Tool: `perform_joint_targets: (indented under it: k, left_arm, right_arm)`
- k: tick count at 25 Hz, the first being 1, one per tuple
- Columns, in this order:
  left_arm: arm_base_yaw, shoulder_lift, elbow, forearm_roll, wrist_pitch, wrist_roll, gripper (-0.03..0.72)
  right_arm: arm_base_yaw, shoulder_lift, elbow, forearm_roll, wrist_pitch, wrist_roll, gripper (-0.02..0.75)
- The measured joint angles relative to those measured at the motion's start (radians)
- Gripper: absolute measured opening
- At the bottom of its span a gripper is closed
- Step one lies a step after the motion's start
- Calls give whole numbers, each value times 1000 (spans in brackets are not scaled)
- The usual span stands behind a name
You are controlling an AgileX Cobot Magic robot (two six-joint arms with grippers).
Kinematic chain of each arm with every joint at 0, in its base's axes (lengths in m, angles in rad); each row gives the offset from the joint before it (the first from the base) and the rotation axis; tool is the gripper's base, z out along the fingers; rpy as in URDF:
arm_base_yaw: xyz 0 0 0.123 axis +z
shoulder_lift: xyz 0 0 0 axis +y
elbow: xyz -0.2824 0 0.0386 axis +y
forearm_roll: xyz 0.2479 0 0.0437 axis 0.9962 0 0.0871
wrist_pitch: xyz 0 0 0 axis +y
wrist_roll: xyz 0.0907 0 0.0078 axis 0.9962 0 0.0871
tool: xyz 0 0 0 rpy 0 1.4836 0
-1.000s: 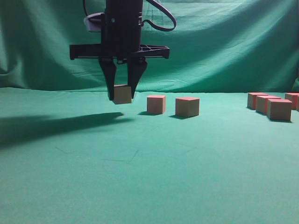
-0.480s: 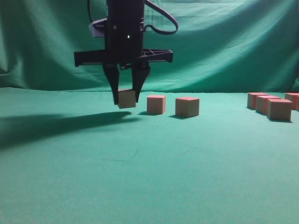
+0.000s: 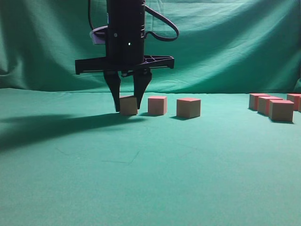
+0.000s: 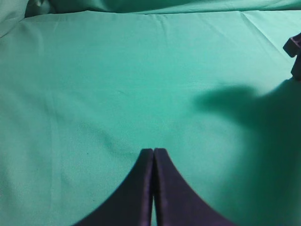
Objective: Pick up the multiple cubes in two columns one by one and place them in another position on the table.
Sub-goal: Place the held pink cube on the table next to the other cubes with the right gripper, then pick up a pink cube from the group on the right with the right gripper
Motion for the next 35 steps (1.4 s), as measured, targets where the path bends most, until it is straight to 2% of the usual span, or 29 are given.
perform_joint_targets:
  k: [5,6,9,12,13,19,23,27,35]
  left_arm:
    - [0,0,0,0,0,0,0]
    - [0,0,0,0,0,0,0]
    - [0,0,0,0,0,0,0]
    - [0,0,0,0,0,0,0]
    - [0,0,0,0,0,0,0]
    - [0,0,0,0,0,0,0]
    - [0,0,0,0,0,0,0]
    - [0,0,0,0,0,0,0]
    - [0,0,0,0,0,0,0]
  right_arm:
    - [0,0,0,0,0,-2,259]
    - [0,0,0,0,0,-2,314]
    - [0,0,0,0,0,-2,392]
    - [0,0,0,0,0,-3,374]
    - [0,0,0,0,0,-3,414]
    - [0,0,0,0,-13,-3,400]
    - [0,-14,-21,-51,-28,-6,400]
    - [0,-21,-101,-99,14,-19,400]
    - [0,-73,-323,-103,143,-133,400]
